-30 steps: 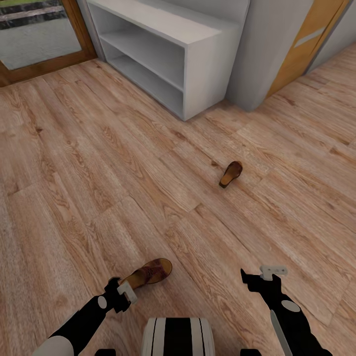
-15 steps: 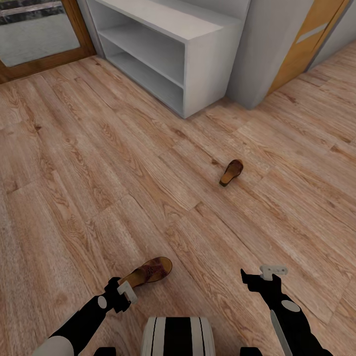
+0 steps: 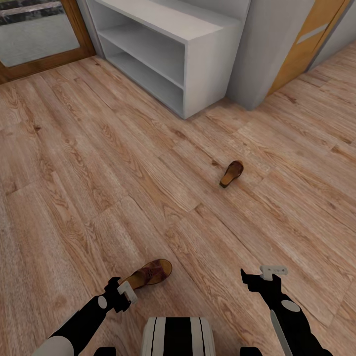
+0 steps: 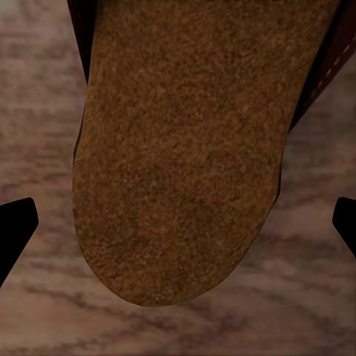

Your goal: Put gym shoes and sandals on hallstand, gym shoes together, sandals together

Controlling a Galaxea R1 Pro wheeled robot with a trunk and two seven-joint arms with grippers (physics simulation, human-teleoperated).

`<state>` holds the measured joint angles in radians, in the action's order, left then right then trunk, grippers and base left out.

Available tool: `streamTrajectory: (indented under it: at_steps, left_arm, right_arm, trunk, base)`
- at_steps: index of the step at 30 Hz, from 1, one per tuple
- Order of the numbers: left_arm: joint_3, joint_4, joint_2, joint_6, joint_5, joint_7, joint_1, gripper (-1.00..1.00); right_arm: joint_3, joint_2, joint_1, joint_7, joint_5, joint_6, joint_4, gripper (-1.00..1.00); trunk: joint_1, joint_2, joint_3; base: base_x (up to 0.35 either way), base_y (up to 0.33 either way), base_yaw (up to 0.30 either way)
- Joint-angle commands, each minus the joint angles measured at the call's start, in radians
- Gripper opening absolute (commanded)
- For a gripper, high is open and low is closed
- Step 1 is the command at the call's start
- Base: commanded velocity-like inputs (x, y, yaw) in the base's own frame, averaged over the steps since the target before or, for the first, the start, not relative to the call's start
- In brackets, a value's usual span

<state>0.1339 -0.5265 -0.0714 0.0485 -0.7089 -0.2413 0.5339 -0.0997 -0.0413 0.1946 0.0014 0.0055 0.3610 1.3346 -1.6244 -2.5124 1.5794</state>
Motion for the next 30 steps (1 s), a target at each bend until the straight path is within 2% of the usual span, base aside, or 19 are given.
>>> streamTrajectory:
  at_steps: [1, 30]
  left_arm:
    - [0.004, -0.003, -0.001, 0.005, -0.006, -0.003, 0.0, 1.0]
    - [0.004, -0.002, -0.001, -0.002, -0.002, -0.004, -0.002, 1.0]
  right_arm:
    - [0.0, 0.0, 0.0, 0.0, 0.001, 0.006, 0.001, 1.0]
    - [0.0, 0.0, 0.0, 0.0, 0.001, 0.006, 0.001, 1.0]
  trunk:
    - [0.0, 0.0, 0.001]
    - [0.0, 0.0, 0.001]
  base:
    - [0.009, 0.0, 0.0]
    - [0.03, 0.0, 0.0]
